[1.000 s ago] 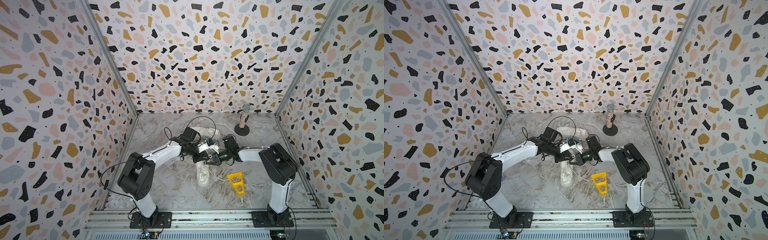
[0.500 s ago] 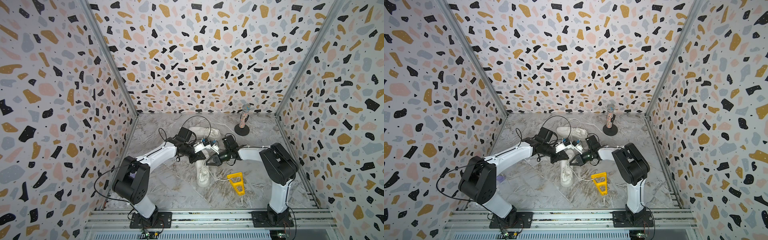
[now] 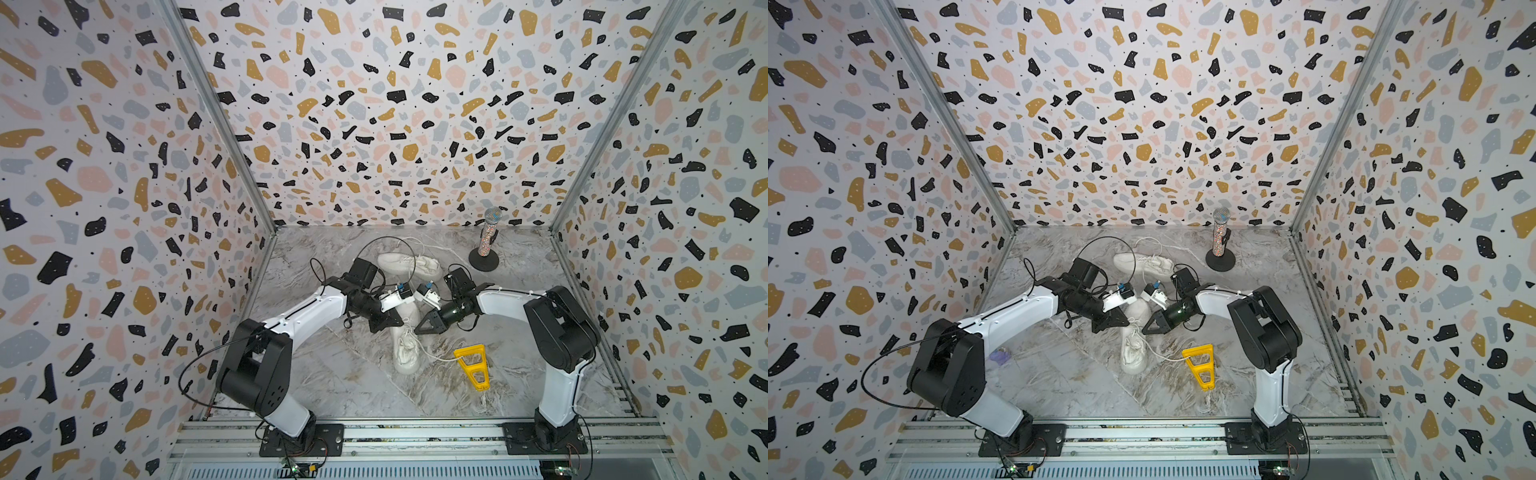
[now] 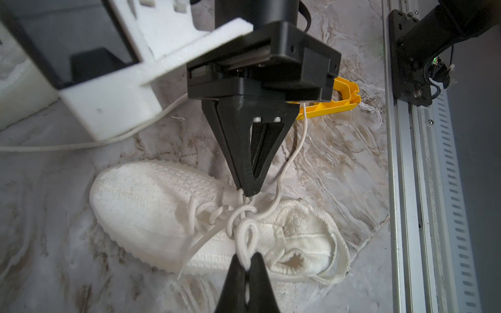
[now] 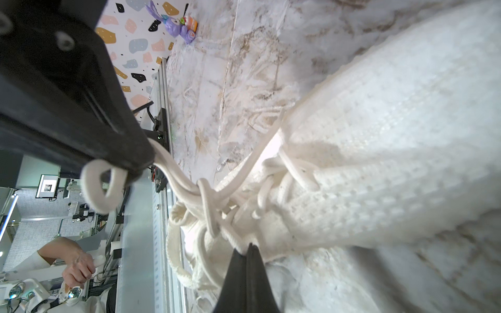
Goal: Tie the shoes
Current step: Tie the shoelace on the shoe.
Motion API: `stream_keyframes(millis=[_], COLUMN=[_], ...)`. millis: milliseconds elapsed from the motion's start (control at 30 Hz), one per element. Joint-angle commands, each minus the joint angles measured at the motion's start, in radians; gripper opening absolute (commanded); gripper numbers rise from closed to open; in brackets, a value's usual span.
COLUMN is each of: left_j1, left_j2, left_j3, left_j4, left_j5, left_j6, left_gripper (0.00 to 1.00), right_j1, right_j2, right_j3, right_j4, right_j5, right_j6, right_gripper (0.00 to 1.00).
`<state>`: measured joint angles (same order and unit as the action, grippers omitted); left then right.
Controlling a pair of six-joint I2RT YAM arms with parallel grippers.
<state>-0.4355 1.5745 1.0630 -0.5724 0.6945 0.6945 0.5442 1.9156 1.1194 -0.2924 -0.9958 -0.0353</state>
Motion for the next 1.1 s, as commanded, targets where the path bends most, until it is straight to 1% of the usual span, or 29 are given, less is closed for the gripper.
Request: stream_keyframes(millis=[0,367,600,800,967,1000,1067], left_j1=[0.012,0.035,0.039,0.057,0.062,0.063,0.062], left_j2=[-0.019,-0.013,-0.001,0.011,0.018,0.018,0.02], left_j3=[-0.023,-0.033,-0.05,-0.044,-0.042,-0.044,-0.048], left_j4=[-0.04,-0.08,-0.114,-0.128,-0.127,-0.126,-0.122], left_j5=[-0.013,-0.068,-0.138,-0.153,-0.15,-0.144,-0.129], left_j6=[0.032,0.059,0.094,0.094,0.08,0.079,0.077], left_gripper=[0.0,0.0,0.0,0.0,0.0,0.0,0.0], right_j1=[-0.004,-0.006,-0.007,-0.009,-0.01,-0.009,-0.009], right_j2=[-0.057,-0.077,-0.08,-0.092,-0.096,-0.099,-0.096], right_j3=[0.036,0.026,0.028,0.03,0.03,0.027,0.024], right_j4=[-0.117,-0.201,-0.242,-0.275,-0.279,-0.272,-0.257], right_j5=[0.041,0.12,0.214,0.27,0.329,0.329,0.28], right_j6=[-0.072,-0.154,-0.194,-0.236,-0.237,-0.234,-0.232], right_gripper=[0.0,0.0,0.0,0.0,0.0,0.0,0.0])
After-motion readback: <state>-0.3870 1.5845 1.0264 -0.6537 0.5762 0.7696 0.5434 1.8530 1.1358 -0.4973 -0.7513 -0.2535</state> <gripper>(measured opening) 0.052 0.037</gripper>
